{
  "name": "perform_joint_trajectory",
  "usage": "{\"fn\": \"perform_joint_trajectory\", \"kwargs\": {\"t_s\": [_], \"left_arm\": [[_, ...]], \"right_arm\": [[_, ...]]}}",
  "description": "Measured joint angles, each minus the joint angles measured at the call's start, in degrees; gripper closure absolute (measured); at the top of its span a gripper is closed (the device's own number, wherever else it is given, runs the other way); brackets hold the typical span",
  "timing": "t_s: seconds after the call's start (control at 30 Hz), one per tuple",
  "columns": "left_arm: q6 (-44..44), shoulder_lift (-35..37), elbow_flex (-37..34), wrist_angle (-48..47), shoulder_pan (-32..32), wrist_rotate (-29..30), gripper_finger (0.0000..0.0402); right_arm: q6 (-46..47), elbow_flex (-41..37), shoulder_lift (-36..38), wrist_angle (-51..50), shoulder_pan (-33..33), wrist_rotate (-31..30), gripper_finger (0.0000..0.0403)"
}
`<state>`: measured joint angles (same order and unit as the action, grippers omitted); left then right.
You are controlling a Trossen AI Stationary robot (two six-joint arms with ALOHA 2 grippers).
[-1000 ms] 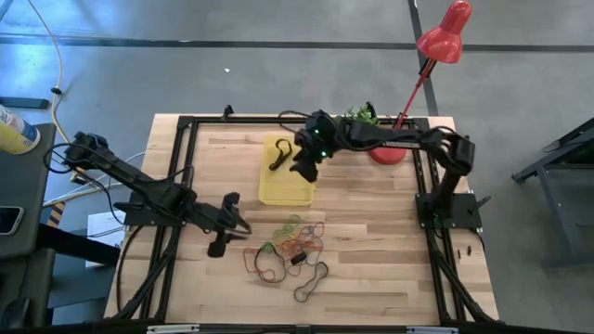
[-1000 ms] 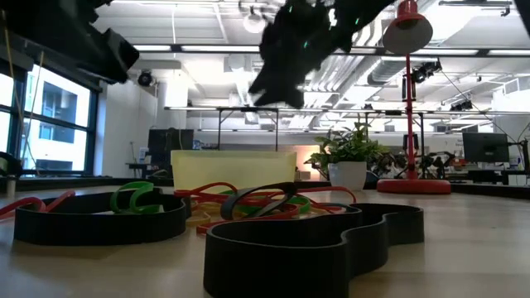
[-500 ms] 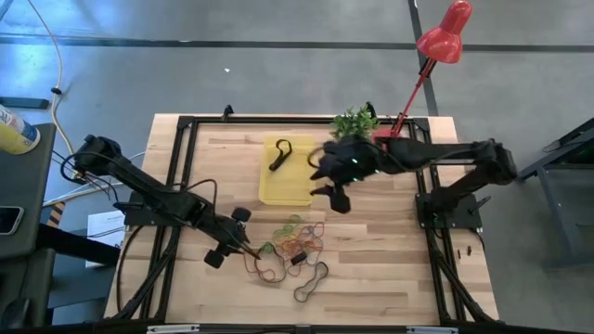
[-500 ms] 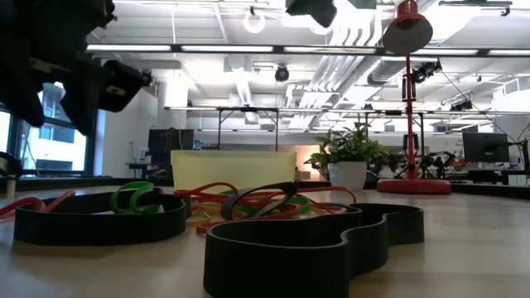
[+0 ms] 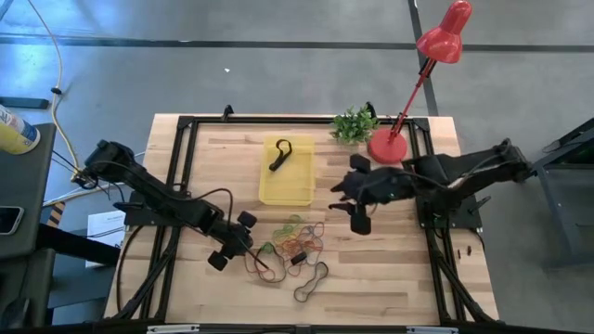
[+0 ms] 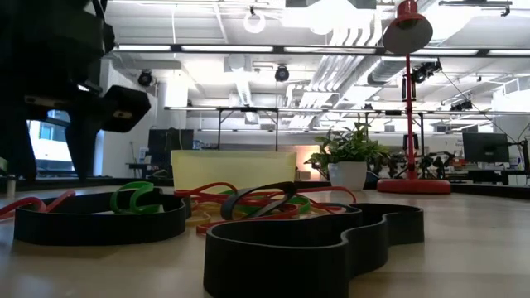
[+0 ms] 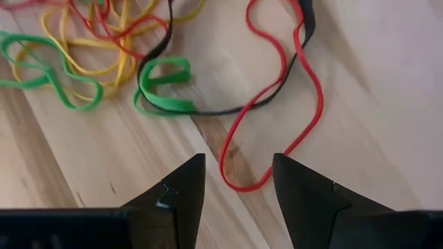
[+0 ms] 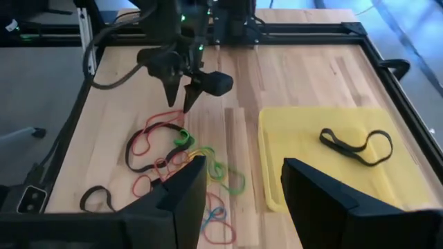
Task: Pick and place rubber bands into bin
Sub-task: Put the red rubber band into the yellow bin
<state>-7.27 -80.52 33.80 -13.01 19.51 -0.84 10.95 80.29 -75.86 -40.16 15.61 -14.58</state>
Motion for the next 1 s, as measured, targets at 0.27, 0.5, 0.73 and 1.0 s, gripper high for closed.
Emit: {"fn": "perform_joint_trajectory", "kwargs": {"t_s": [0.27,0.5,0.73,1.0], "left_arm": [[0.19,-3.08,0.00,3.27,0.00,0.28,0.0245],[1.99,-5.73,0.00,4.39,0.00,0.42,0.0245],[2.10,-5.72,0.00,4.47,-0.06,1.92,0.0262],[2.61,-6.07,0.00,4.70,-0.05,1.75,0.0380]], "right_arm": [[4.77,0.00,0.57,-2.24,5.60,-9.31,0.0226],[7.49,0.00,0.58,-3.22,8.03,-12.39,0.0226],[9.59,0.00,0.58,-4.47,9.73,-15.53,0.0226],[9.77,0.00,0.58,-4.59,10.78,-17.39,0.0226]]}}
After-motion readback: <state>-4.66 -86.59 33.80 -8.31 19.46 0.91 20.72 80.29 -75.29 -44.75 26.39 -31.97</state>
